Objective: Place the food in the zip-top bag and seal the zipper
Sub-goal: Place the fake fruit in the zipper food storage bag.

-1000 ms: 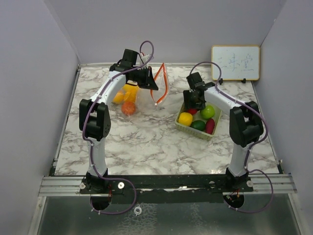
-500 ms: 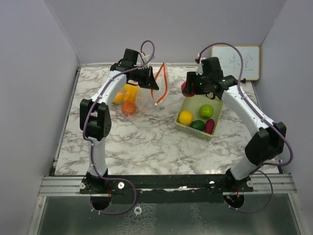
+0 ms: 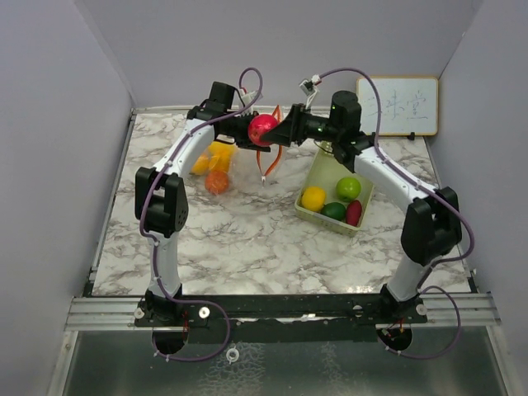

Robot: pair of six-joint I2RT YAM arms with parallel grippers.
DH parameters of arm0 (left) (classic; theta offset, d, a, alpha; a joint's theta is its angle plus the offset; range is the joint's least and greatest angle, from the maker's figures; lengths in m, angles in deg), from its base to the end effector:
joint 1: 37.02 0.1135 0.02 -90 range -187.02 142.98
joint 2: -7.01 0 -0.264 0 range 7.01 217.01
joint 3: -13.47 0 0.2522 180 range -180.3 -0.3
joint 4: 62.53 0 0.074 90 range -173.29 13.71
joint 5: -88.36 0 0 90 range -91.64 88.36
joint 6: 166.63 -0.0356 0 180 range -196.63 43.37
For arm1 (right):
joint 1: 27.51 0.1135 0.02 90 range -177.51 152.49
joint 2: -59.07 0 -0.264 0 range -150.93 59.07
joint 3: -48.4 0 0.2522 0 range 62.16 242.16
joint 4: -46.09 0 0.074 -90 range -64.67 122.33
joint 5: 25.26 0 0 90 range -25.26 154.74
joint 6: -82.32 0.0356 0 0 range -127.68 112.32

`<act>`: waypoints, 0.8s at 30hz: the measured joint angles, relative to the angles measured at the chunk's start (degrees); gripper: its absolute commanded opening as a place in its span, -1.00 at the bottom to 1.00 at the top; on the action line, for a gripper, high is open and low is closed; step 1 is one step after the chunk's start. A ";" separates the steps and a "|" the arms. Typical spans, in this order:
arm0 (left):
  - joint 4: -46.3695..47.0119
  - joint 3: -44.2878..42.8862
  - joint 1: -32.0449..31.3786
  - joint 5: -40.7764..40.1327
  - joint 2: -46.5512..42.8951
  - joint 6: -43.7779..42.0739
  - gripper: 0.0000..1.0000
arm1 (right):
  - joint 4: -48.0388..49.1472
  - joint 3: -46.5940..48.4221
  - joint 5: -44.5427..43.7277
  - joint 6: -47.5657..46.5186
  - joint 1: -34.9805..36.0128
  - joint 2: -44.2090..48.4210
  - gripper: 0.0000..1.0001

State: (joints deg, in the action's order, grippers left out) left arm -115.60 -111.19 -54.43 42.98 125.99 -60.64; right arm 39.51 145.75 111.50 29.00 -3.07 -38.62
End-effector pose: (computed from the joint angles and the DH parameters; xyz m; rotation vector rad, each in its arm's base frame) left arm 0.4373 -0.1633 0.2963 0.4109 2.3785 -1.2038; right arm 0.3582 0.1913 0.3618 -0.4827 1.8219 1.4481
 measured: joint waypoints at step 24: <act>10.12 9.51 4.04 7.96 -13.88 9.22 -1.00 | -18.05 5.77 -28.02 -12.83 3.21 -9.62 -0.52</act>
State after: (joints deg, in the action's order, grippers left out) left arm -105.48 -101.68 -50.39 50.94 112.11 -51.42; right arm 21.45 151.52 83.48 16.17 0.15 -48.24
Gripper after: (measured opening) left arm 0.009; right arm 0.602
